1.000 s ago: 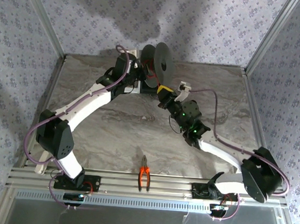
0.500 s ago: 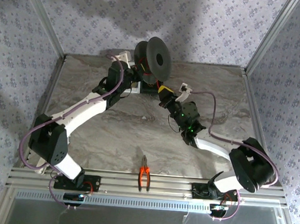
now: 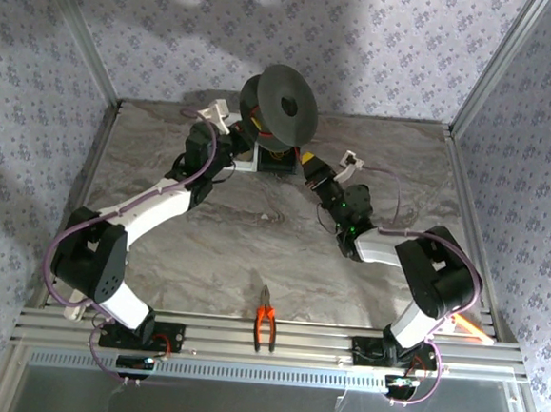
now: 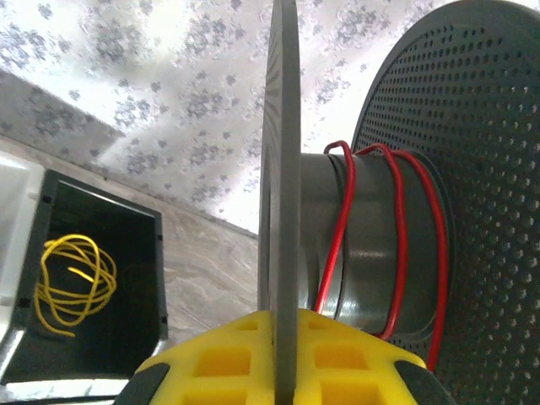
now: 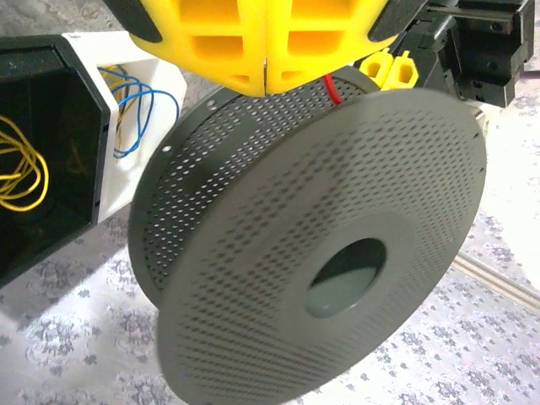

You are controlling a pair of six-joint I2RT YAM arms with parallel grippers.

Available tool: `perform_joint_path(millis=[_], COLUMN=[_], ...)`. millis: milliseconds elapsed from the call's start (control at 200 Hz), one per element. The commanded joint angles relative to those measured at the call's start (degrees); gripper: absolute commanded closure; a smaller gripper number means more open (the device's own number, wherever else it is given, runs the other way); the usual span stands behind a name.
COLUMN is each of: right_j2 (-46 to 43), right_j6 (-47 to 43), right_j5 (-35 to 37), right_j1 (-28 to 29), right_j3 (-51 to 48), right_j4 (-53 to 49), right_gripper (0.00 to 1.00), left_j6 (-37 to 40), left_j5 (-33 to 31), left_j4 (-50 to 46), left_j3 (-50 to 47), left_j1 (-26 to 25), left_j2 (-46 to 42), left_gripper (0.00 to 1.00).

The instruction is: Wrap the cables

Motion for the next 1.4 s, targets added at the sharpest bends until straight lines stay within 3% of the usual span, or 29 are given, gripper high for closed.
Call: perform_joint_path(millis=[0, 405, 575, 934, 1084, 1289, 1394], right_j2=[3.9, 9.3, 6.8, 1.9, 1.1, -0.4, -1.6], right_j6=[7.1, 18.0, 18.8, 17.5, 16.9, 14.7, 13.3], right_j5=[-7.3, -11.0, -14.6, -23.6, -24.7, -26.4, -26.4], right_j1=[-3.1, -11.0, -16.4, -24.9, -27.2, -28.3, -28.5], right_j3=[-1.8, -2.5, -2.8, 0.3, 1.0, 3.0, 3.3], right_j4=[-0.3, 6.5, 4.2, -6.5, -8.4, -11.7, -13.4], right_gripper=[1.00, 1.00, 1.00, 1.00, 1.00, 1.00, 1.00], left_j6=[-7.8, -16.0, -15.7, -12.1, -6.0, 19.4, 25.0], left_j5=[1.1, 20.0, 33.3, 50.7, 57.1, 57.7, 56.2], left_j4=[27.5, 43.7, 42.9, 40.2, 32.3, -0.7, -8.6], left_j3=[2.5, -0.9, 0.3, 2.2, 3.0, 5.7, 6.8], left_j1=[3.9, 7.3, 8.6, 8.6, 7.3, 2.9, 2.1], left_j2=[-4.8, -3.6, -4.0, -5.9, -8.0, -13.3, -13.5], left_gripper=[1.00, 1.00, 1.00, 1.00, 1.00, 1.00, 1.00])
